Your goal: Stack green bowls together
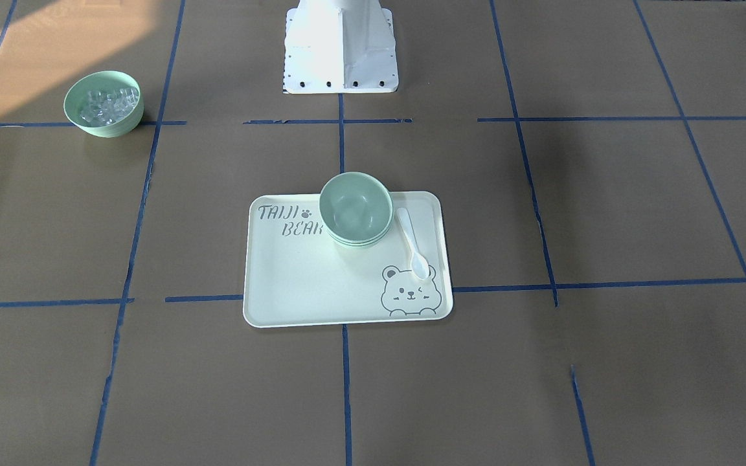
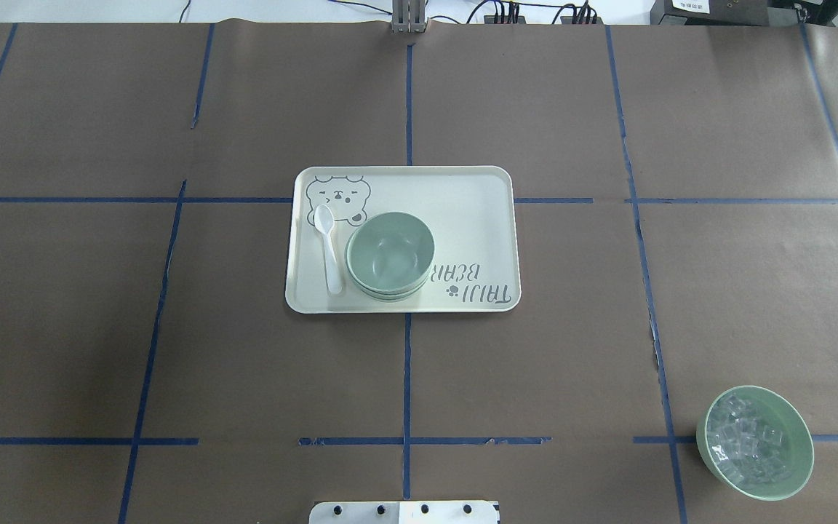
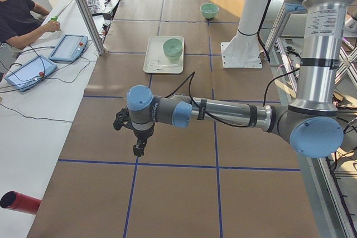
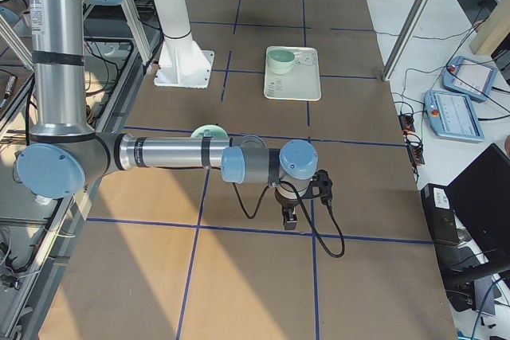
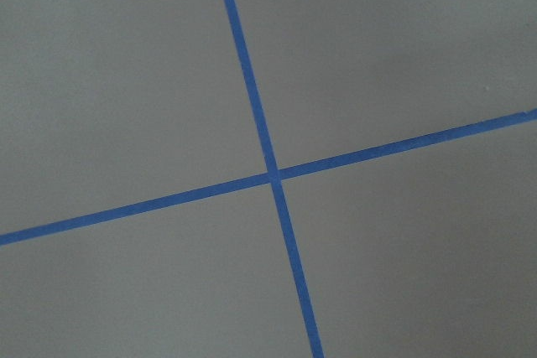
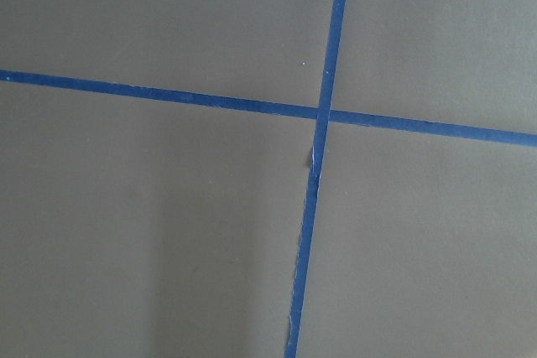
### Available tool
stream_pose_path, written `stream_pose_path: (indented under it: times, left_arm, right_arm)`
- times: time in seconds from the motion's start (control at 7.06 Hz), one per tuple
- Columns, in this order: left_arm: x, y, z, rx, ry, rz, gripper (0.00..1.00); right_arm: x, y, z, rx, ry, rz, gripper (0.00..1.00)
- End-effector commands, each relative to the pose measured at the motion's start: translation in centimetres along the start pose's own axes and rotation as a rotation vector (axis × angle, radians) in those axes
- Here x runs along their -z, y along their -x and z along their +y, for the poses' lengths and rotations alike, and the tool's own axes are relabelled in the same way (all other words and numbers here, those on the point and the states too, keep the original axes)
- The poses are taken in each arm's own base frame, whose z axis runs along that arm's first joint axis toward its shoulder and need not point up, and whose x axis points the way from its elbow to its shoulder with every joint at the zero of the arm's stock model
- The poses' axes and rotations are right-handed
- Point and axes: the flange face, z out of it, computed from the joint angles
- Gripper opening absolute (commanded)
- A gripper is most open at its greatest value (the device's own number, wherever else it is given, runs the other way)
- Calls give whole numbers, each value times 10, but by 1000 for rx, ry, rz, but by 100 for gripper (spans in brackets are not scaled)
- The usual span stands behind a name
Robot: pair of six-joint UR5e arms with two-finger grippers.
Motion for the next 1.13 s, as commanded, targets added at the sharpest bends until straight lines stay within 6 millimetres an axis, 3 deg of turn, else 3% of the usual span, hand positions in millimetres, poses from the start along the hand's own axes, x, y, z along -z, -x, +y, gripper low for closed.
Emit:
stream_pose_path:
  times: [0.0,0.28,0.99]
  left_arm:
    - [3,20,10,39,51,4,100]
    - [6,20,16,59,65,9,100]
    - [10,16,15,65,70,11,100]
  right_arm:
    - [3,-1,-3,19,-5,27,100]
    - [3,-8,-3,79,6,91,100]
    - [6,-14,-1,43,0,89,100]
